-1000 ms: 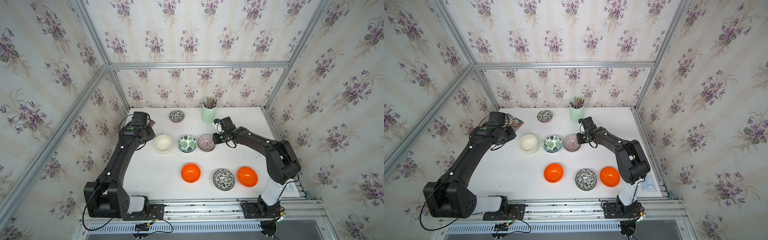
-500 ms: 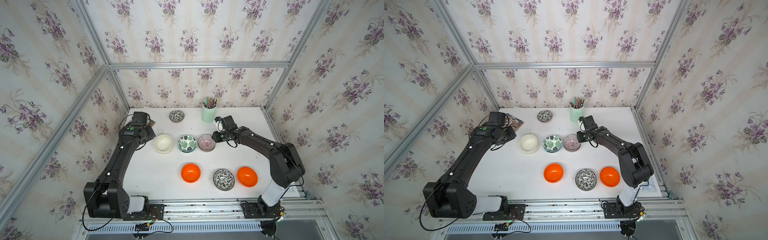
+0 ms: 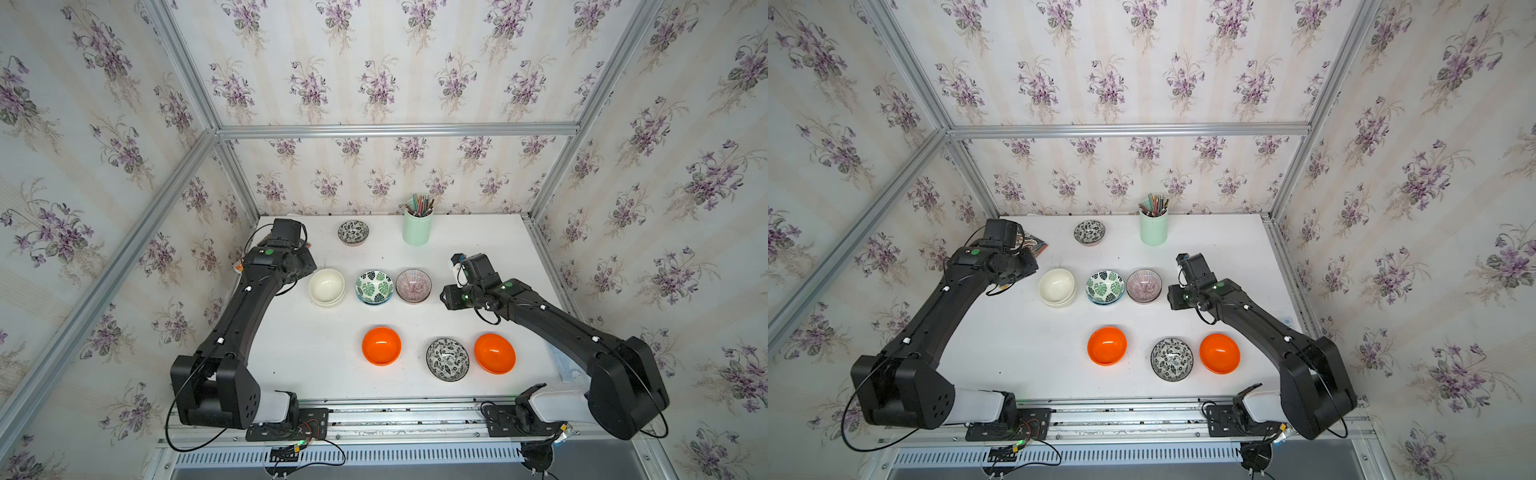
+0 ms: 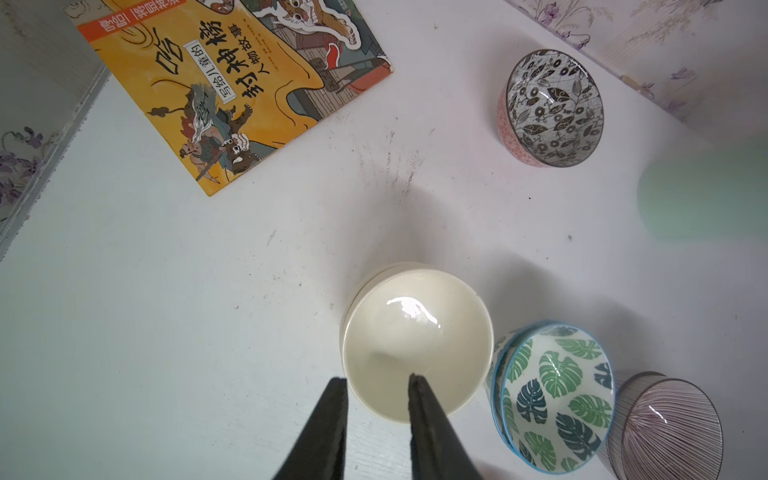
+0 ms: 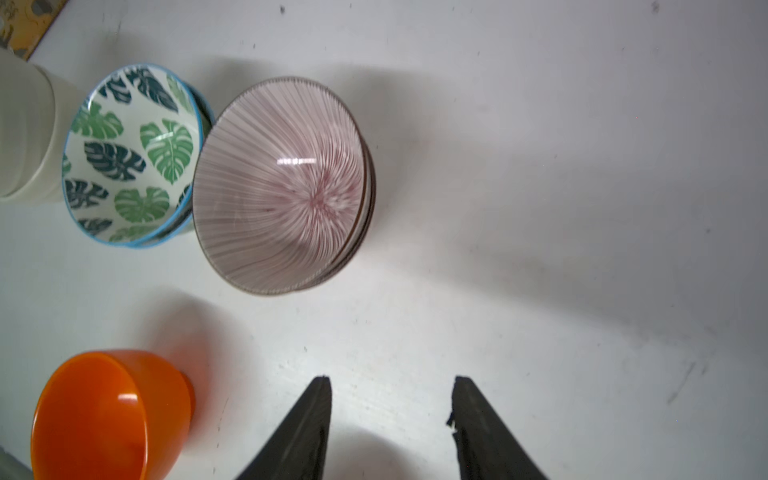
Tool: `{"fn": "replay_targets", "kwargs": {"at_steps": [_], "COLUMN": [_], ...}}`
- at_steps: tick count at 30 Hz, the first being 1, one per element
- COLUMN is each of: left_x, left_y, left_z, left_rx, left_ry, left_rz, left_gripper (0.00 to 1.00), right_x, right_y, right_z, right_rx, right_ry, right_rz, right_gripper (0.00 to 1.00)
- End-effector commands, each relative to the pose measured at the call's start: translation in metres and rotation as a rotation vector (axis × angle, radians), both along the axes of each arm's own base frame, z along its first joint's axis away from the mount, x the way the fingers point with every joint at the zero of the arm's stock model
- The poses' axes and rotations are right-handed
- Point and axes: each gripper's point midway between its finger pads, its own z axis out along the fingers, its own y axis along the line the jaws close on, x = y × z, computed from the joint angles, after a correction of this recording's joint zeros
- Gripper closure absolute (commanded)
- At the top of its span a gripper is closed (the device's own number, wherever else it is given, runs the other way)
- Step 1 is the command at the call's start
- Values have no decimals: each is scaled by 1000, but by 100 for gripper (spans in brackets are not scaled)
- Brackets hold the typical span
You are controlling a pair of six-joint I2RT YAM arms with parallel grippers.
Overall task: Stack the bowls
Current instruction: Place the bowl in the bowl, then pick up the bowl from the center of the board.
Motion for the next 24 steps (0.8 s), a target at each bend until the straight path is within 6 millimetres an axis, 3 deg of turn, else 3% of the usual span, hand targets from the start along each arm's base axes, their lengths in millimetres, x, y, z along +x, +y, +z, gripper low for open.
{"fn": "replay_targets", "kwargs": {"at_steps": [1,9,24], "left_x": [8,14,32], "left_y": [-8,-15,-25], "left_z": [-4,-9,-8], "left_rx": [-15,-20,-62], "left_ry": [2,6,-8], "left_rz": [-27,-55,-82], "left_gripper": [70,70,69], "right_x": [-30,-80,-104], "right_y": [9,15,-11], "right_z": [-8,-30,-44], "right_rx": [0,-95,-168], "right_ry": [62,146,197], "right_rz": [21,22,-80], "right_gripper": [47,38,37]}}
